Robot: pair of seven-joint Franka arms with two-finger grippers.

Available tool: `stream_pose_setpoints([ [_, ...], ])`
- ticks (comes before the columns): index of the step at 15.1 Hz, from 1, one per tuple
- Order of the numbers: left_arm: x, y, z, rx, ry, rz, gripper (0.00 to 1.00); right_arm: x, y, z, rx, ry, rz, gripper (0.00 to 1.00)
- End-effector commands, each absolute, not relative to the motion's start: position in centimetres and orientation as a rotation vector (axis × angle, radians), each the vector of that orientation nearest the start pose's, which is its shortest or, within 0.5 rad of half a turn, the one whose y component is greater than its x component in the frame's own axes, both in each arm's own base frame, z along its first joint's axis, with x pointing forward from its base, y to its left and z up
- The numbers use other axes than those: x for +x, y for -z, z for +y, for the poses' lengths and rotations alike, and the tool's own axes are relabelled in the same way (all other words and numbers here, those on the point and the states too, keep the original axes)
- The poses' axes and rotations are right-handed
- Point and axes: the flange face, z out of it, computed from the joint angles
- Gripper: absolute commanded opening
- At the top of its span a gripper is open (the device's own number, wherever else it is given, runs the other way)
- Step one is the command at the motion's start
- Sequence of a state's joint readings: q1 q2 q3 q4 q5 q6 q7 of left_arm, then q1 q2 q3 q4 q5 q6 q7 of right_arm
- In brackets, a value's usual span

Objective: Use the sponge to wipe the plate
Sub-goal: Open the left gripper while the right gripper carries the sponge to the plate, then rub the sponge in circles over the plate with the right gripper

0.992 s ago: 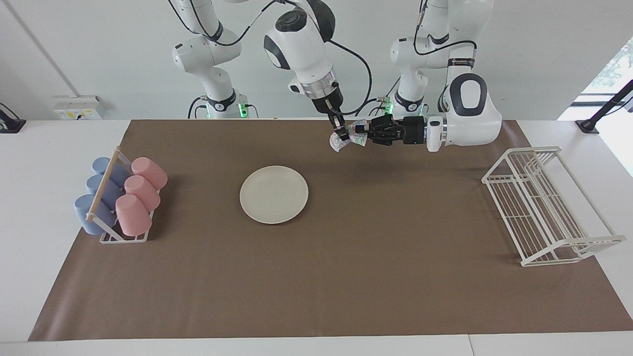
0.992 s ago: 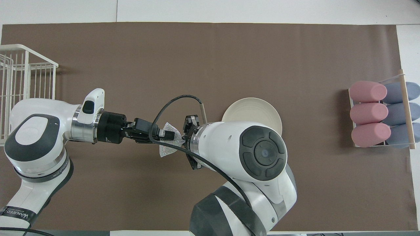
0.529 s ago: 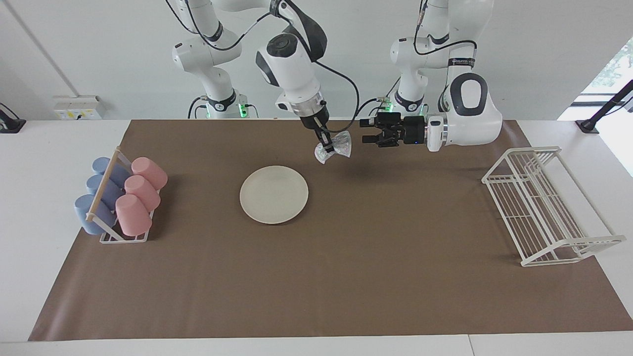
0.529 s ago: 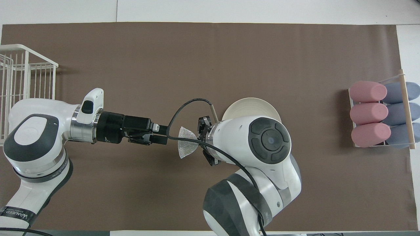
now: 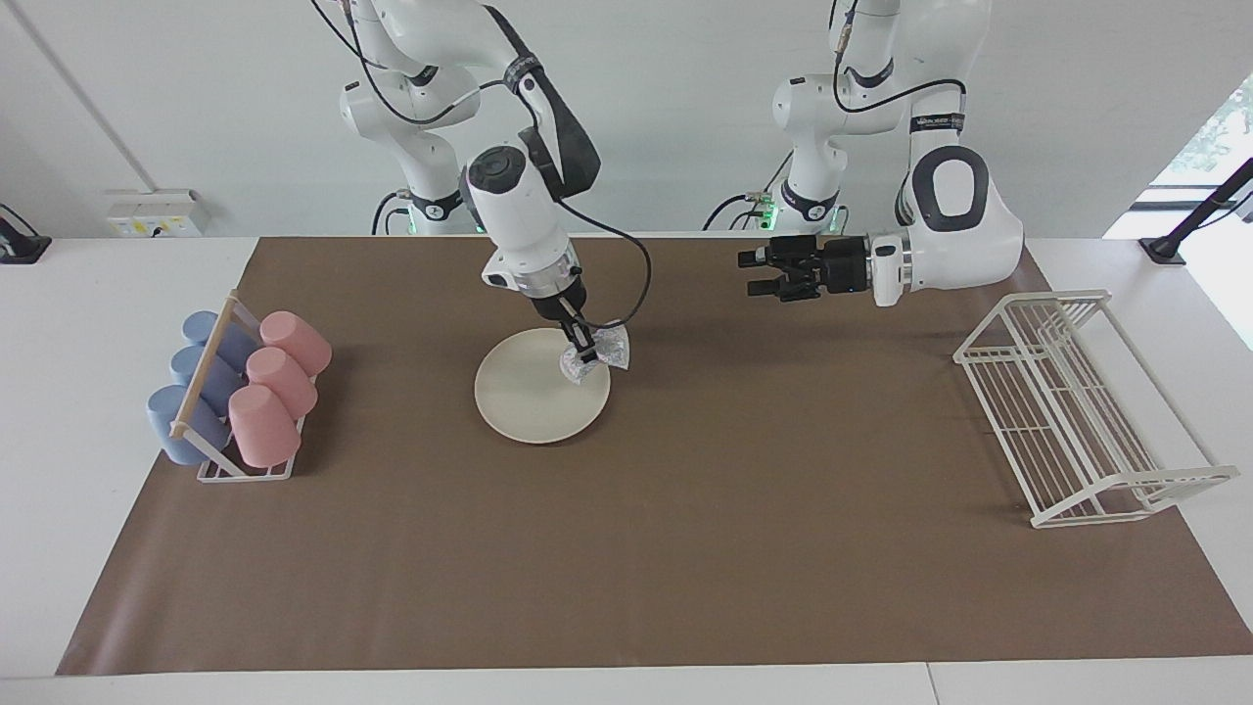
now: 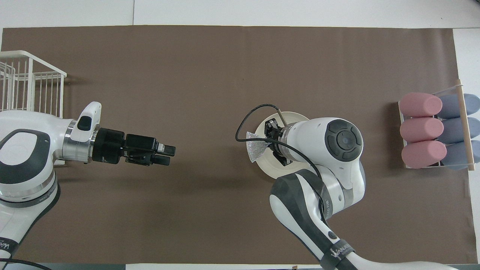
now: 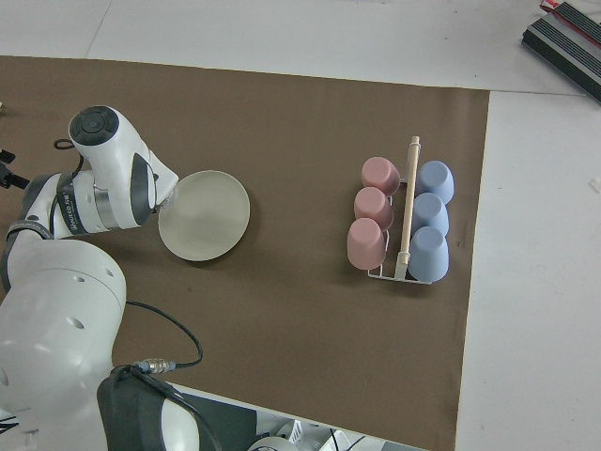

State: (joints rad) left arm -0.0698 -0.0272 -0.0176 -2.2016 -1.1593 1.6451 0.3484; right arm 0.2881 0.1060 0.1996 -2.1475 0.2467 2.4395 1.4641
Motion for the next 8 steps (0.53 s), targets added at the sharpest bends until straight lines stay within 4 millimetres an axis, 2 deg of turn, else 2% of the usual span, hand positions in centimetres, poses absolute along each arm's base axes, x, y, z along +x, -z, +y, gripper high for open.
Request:
stream_pose_setpoints([
  [1,48.5,-41.6,-11.4,2.088,0.340,-0.042,1.00,50.1,-35.0,26.0,-2.457,-0.082,1.540,0.00],
  [4,48.8,-41.3,-9.2,2.228,0.366,-0.099,1.00,49.8,-32.4,25.9,-2.483,-0.129,1.567,0.00],
  [5,49.3,-41.2,-8.1,2.264,0.368,-0.105,1.00,49.8,-31.8,25.5,-2.488,-0.140,1.577,0.00],
  [8,49.7,-41.3,-6.8,2.392,0.391,-0.177,1.00,49.9,-30.7,23.5,-2.522,-0.147,1.553,0.00],
])
